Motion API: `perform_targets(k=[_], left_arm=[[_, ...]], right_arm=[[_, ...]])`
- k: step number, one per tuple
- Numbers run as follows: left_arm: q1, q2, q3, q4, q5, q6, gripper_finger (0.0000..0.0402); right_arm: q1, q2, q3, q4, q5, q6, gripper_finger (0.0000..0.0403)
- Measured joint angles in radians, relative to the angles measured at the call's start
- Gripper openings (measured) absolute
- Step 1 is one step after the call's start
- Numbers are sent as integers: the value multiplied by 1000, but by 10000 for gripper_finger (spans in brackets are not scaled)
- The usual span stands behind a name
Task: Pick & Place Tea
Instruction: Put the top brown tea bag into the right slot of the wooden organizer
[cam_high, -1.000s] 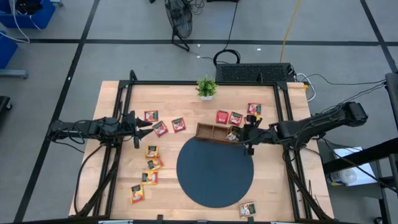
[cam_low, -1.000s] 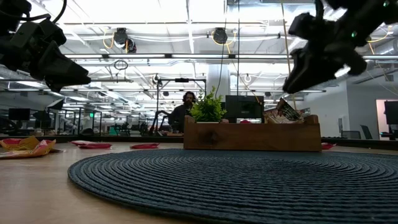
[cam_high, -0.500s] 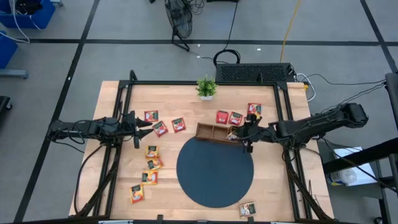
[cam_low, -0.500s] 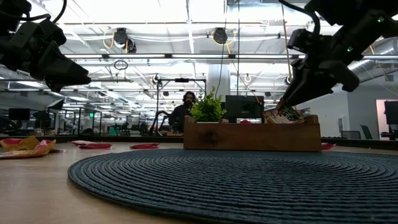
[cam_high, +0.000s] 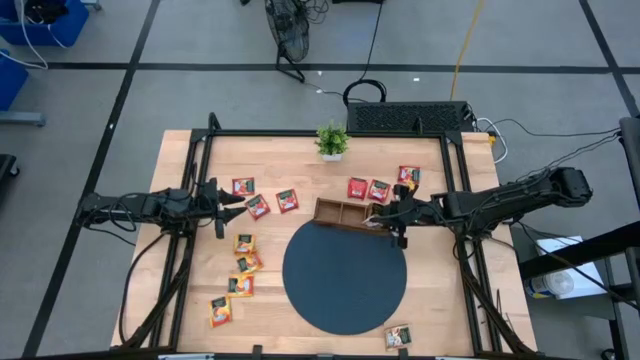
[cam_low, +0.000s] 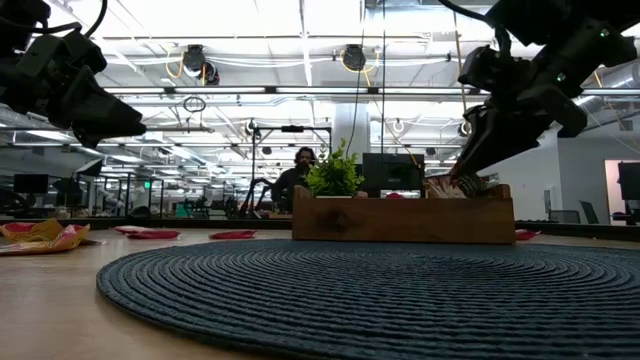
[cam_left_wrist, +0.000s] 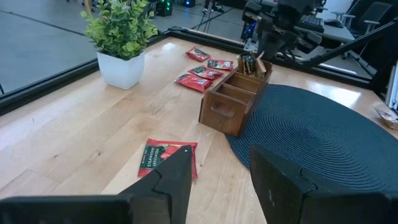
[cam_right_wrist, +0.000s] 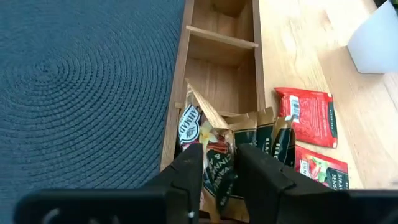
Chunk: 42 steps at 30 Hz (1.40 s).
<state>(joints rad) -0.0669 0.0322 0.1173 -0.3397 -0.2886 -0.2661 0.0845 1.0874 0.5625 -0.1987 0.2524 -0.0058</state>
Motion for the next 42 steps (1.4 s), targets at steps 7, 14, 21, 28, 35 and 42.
perform_targets(k=[7, 14, 21, 28, 35, 42], left_arm=[[0, 0, 0, 0, 0, 0, 161], [0, 0, 0, 0, 0, 0, 161], [0, 0, 0, 0, 0, 0, 161], [0, 0, 0, 0, 0, 0, 161], [0, 0, 0, 0, 0, 0, 161], [0, 0, 0, 0, 0, 0, 161]], right_arm=[[0, 0, 0, 0, 8, -38, 5], [17, 0, 73, -42, 35, 32, 1], [106, 40, 310, -325, 147, 126, 0], [178, 280, 596, -706, 223, 228, 0], [178, 592, 753, -1045, 225, 281, 0], [177, 715, 779, -1124, 274, 269, 0]])
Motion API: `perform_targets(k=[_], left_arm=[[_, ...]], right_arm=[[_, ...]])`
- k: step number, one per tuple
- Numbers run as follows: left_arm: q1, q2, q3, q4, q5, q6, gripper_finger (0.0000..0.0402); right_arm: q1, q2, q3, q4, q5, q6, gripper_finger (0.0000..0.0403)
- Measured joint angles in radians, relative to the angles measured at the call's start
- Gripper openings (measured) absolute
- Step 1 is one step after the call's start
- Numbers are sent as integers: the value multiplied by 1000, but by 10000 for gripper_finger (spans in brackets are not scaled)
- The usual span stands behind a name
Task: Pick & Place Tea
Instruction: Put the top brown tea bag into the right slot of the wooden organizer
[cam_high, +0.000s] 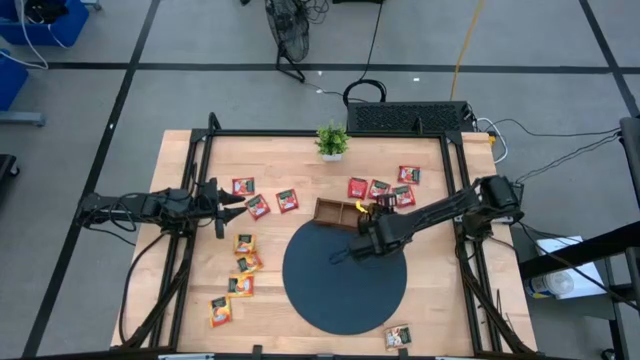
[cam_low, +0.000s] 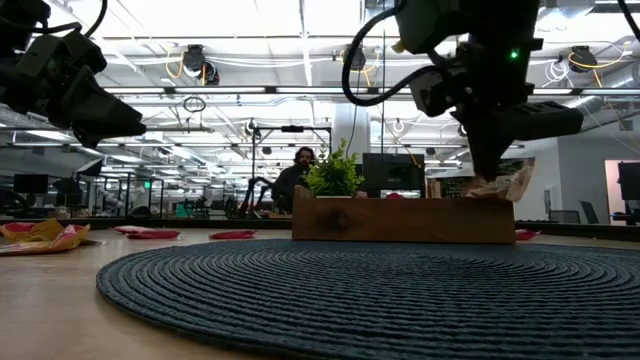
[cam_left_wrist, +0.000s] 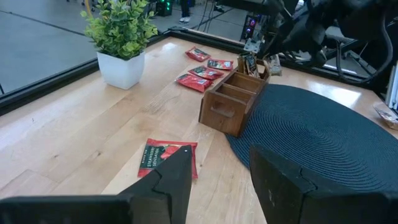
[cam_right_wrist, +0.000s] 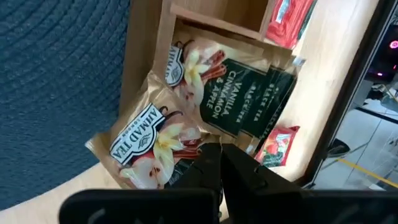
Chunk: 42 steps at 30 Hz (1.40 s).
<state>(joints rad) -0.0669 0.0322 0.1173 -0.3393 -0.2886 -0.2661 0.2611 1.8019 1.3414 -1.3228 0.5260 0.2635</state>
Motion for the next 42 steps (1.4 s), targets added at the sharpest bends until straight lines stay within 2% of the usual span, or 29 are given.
perform_targets(k=[5, 9, 12, 24, 31, 42], left_arm=[[0, 0, 0, 0, 0, 0, 161], [0, 0, 0, 0, 0, 0, 161], [0, 0, 0, 0, 0, 0, 161], [0, 0, 0, 0, 0, 0, 161], [0, 0, 0, 0, 0, 0, 161], [0, 0, 0, 0, 0, 0, 161]], right_arm=[[3, -28, 38, -22, 20, 6, 0], [26, -58, 73, -11, 190, -18, 0], [48, -51, 82, 12, 247, -80, 0], [84, 75, 82, -4, 233, -179, 0], [84, 91, 82, -37, 233, -176, 0], [79, 90, 82, 30, 228, -202, 0]])
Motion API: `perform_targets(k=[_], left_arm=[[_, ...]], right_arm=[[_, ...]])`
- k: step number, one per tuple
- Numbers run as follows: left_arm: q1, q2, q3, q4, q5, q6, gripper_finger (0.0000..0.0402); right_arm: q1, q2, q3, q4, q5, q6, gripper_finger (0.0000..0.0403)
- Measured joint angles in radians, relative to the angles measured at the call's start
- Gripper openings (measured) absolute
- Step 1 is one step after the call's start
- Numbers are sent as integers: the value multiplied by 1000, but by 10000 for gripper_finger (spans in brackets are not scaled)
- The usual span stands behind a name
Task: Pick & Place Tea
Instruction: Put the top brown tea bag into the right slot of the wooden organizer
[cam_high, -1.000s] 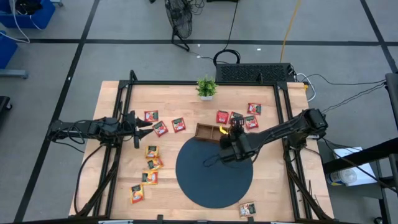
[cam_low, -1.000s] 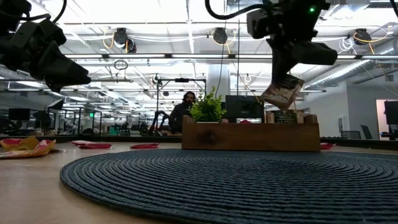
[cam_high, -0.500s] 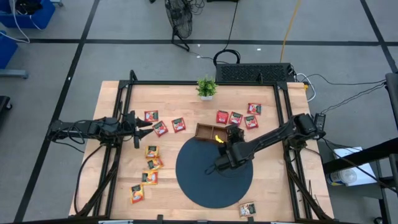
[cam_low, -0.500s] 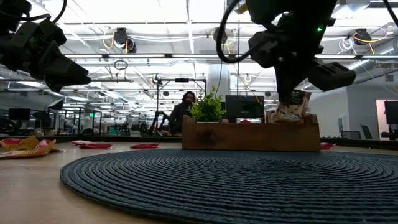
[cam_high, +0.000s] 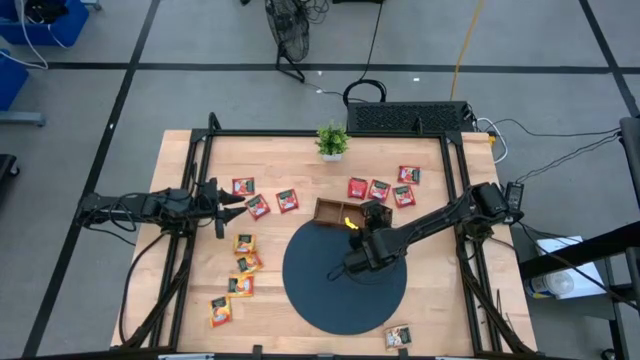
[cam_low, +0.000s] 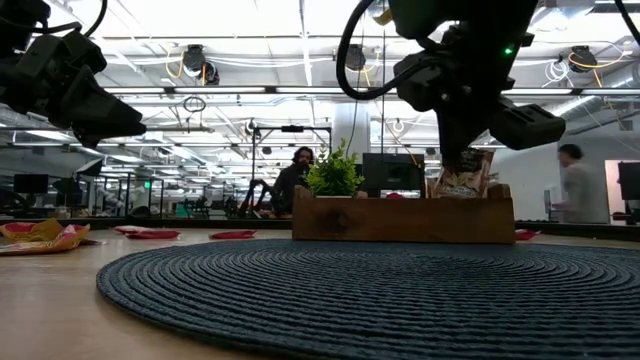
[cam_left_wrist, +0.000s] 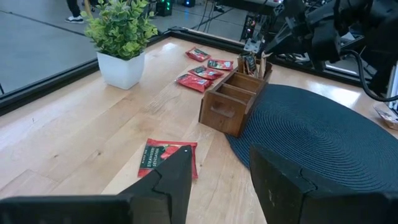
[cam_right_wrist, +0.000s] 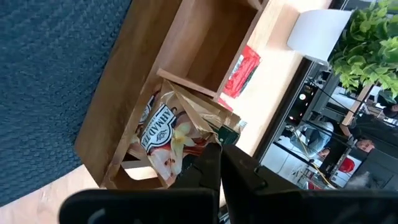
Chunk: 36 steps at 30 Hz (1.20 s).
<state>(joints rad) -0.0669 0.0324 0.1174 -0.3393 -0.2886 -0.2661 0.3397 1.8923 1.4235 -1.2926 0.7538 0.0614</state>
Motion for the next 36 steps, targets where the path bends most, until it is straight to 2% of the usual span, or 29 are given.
perform_targets(k=[6, 13, 24, 27, 30, 36], left_arm=[[0, 0, 0, 0, 0, 0, 161], [0, 0, 0, 0, 0, 0, 161], [0, 0, 0, 0, 0, 0, 161], [0, 0, 0, 0, 0, 0, 161], [0, 0, 0, 0, 0, 0, 161], [0, 0, 0, 0, 0, 0, 161]], right_arm=[[-12, 4, -10, 7, -52, 0, 0], [-15, 5, -59, 79, -48, -22, 0], [-18, 5, -66, 142, 47, -8, 2], [-25, 5, -66, 145, 1, 3, 18], [-31, 5, -66, 142, 14, 50, 47], [-30, 5, -66, 141, 159, 105, 102]])
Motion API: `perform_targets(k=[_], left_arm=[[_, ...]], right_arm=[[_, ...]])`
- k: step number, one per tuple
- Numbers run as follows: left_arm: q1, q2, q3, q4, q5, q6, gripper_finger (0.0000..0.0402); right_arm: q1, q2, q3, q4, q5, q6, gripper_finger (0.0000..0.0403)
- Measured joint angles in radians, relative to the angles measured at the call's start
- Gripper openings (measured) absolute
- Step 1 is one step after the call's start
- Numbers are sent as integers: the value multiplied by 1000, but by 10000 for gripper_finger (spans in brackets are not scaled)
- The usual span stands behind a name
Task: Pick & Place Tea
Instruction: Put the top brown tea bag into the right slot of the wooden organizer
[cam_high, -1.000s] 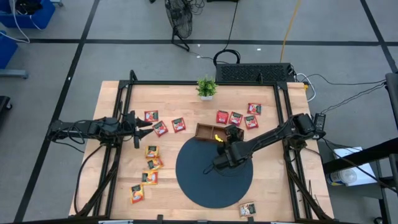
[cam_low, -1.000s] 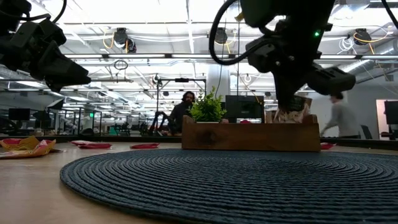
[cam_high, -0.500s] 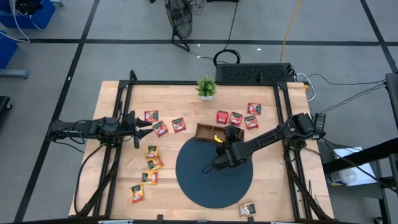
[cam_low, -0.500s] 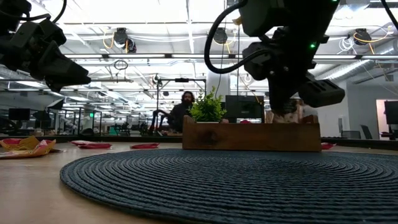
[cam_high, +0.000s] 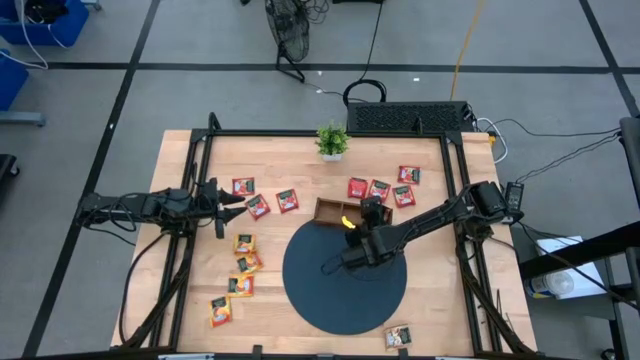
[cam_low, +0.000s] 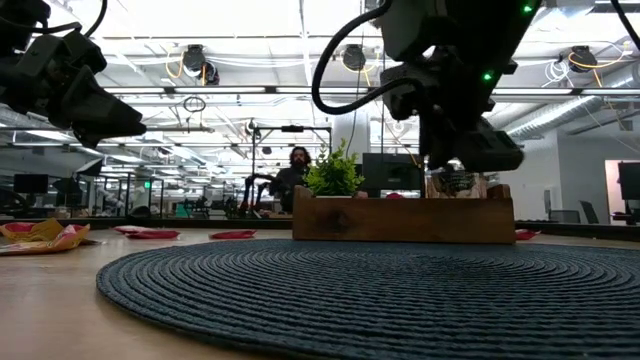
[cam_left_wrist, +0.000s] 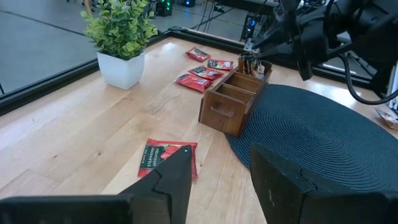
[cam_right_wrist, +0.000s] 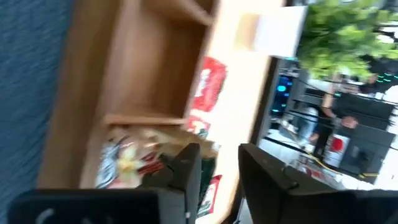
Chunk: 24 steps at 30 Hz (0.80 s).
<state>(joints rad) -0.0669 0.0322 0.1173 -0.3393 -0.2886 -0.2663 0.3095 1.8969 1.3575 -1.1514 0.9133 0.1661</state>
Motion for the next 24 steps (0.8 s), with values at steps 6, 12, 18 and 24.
perform_targets(k=[6, 12, 18, 24], left_arm=[[0, 0, 0, 0, 0, 0, 161], [0, 0, 0, 0, 0, 0, 161], [0, 0, 0, 0, 0, 0, 161], [0, 0, 0, 0, 0, 0, 161]], right_arm=[[13, -19, 0, -3, -8, 85, 130], [13, -91, 0, 9, -211, 155, 69], [2, -148, -43, 69, -323, 141, 4], [-38, -151, -163, 170, -391, 120, 1]])
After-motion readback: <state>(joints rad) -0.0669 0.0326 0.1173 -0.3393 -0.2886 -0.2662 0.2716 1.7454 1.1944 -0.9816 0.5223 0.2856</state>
